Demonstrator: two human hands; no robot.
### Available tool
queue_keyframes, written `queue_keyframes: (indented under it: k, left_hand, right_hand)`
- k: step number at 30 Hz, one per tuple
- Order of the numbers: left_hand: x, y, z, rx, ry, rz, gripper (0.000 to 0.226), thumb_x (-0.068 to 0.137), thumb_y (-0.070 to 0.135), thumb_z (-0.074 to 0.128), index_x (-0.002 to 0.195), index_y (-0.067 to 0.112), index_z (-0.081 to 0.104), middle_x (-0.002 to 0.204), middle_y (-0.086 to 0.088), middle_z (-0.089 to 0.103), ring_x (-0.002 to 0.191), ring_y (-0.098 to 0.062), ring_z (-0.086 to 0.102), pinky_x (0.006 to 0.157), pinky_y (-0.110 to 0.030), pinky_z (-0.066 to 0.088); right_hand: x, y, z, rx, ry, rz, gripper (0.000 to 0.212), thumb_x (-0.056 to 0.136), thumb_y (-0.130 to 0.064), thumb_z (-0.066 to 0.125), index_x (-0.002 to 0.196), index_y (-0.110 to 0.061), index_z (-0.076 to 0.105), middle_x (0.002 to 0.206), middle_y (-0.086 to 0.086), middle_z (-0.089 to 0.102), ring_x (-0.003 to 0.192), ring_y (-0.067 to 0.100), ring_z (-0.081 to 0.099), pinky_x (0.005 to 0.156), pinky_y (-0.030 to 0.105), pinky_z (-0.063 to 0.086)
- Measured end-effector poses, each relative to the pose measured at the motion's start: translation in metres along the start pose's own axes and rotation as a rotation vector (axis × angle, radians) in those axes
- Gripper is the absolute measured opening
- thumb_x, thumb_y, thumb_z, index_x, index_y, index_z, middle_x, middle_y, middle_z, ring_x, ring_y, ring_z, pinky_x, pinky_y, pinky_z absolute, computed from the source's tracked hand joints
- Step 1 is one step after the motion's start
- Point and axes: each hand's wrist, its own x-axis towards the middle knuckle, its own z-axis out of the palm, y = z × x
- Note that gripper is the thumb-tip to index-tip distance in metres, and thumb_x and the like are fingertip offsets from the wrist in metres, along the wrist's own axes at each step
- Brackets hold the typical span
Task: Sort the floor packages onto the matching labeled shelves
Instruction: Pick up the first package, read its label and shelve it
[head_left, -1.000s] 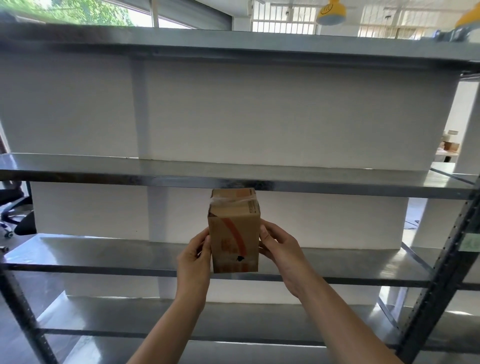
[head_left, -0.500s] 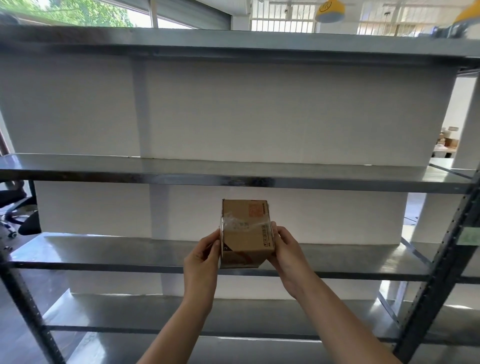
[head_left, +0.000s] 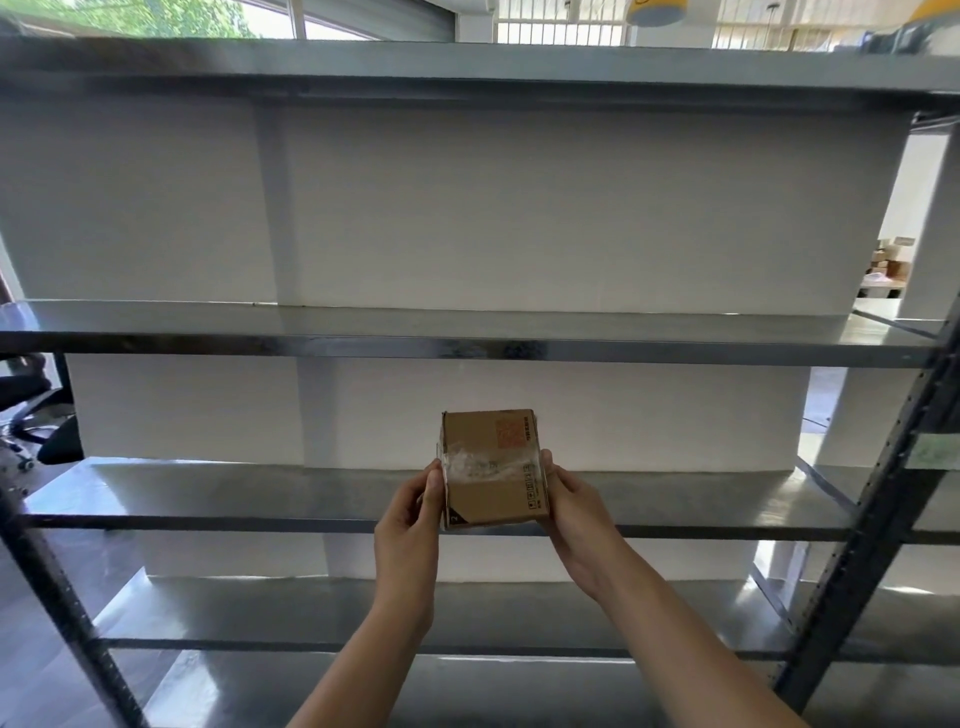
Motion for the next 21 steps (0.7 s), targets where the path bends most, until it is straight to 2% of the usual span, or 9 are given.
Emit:
queue_keyframes:
  k: [4,6,8,11,12,14,16,18,21]
  left_hand:
    - [0.000,0.002,0.001,0.030,-0.001,0.046,0.031,0.098,0.038,0.055,0.124,0.029,0.069,0.119,0.007,0.072,0.113,-0.009,0.064,0.076,-0.012,0.053]
    - [0.000,0.001,0.001,0.037,0.003,0.064,0.029,0.098,0.038,0.055,0.124,0.035,0.067,0.128,0.005,0.068,0.120,-0.012,0.060,0.088,-0.018,0.054]
    - [0.000,0.000,0.000,0.037,-0.015,0.062,0.028,0.096,0.041,0.055,0.121,0.040,0.065,0.138,0.003,0.061,0.127,-0.016,0.056,0.098,-0.027,0.053]
    - [-0.001,-0.004,0.000,0.043,-0.003,0.045,0.029,0.099,0.039,0.052,0.124,0.037,0.067,0.131,0.003,0.062,0.120,-0.013,0.058,0.078,-0.011,0.052]
    - [-0.002,-0.005,0.000,0.042,0.007,0.040,0.030,0.101,0.037,0.050,0.125,0.034,0.068,0.126,0.003,0.066,0.116,-0.012,0.061,0.074,-0.010,0.051]
    - [-0.001,-0.008,-0.002,0.023,0.005,0.016,0.029,0.104,0.032,0.049,0.124,0.031,0.069,0.118,0.002,0.072,0.111,-0.013,0.065,0.079,-0.016,0.050]
    - [0.001,-0.011,-0.005,-0.013,-0.006,-0.029,0.027,0.104,0.028,0.049,0.118,0.030,0.071,0.112,0.001,0.075,0.108,-0.016,0.068,0.087,-0.029,0.054]
    - [0.002,-0.014,-0.008,-0.037,-0.018,-0.073,0.027,0.105,0.030,0.047,0.116,0.029,0.071,0.111,0.000,0.076,0.109,-0.021,0.069,0.097,-0.042,0.054]
    - [0.002,-0.017,-0.009,-0.060,-0.024,-0.105,0.028,0.104,0.034,0.046,0.117,0.026,0.070,0.112,-0.003,0.075,0.113,-0.023,0.068,0.106,-0.051,0.049]
  right_hand:
    - [0.001,0.000,-0.003,0.059,-0.004,0.024,0.056,0.100,-0.054,0.036,0.118,-0.015,0.072,0.109,0.004,0.078,0.109,0.018,0.070,0.104,0.036,0.049]
    - [0.000,-0.001,-0.002,0.084,-0.018,0.019,0.058,0.100,-0.054,0.036,0.120,-0.013,0.070,0.111,0.005,0.077,0.107,0.018,0.071,0.089,0.029,0.055]
    - [0.000,-0.001,-0.001,0.088,-0.015,0.010,0.055,0.100,-0.054,0.037,0.119,-0.015,0.071,0.111,0.005,0.077,0.105,0.018,0.072,0.081,0.027,0.056]
    - [0.001,-0.001,0.002,0.087,0.009,-0.012,0.051,0.100,-0.052,0.041,0.118,-0.015,0.071,0.109,0.007,0.078,0.103,0.022,0.072,0.080,0.034,0.059]
    - [0.002,-0.001,0.002,0.083,0.010,-0.025,0.049,0.099,-0.051,0.043,0.117,-0.015,0.071,0.108,0.007,0.077,0.103,0.024,0.072,0.081,0.036,0.059]
    - [0.001,0.000,0.002,0.076,0.004,-0.061,0.046,0.095,-0.052,0.048,0.114,-0.017,0.072,0.107,0.007,0.077,0.102,0.025,0.071,0.083,0.040,0.059]
    - [0.000,-0.001,0.001,0.075,-0.008,-0.089,0.047,0.086,-0.054,0.055,0.113,-0.021,0.072,0.106,0.004,0.077,0.101,0.024,0.069,0.084,0.042,0.056]
    - [0.001,0.001,-0.001,0.059,-0.017,-0.099,0.047,0.081,-0.054,0.058,0.117,-0.027,0.071,0.110,0.001,0.076,0.107,0.024,0.067,0.092,0.046,0.054]
    - [0.003,0.005,-0.004,0.054,-0.049,-0.090,0.032,0.094,-0.040,0.057,0.123,-0.031,0.069,0.114,-0.003,0.075,0.112,0.021,0.066,0.091,0.042,0.055]
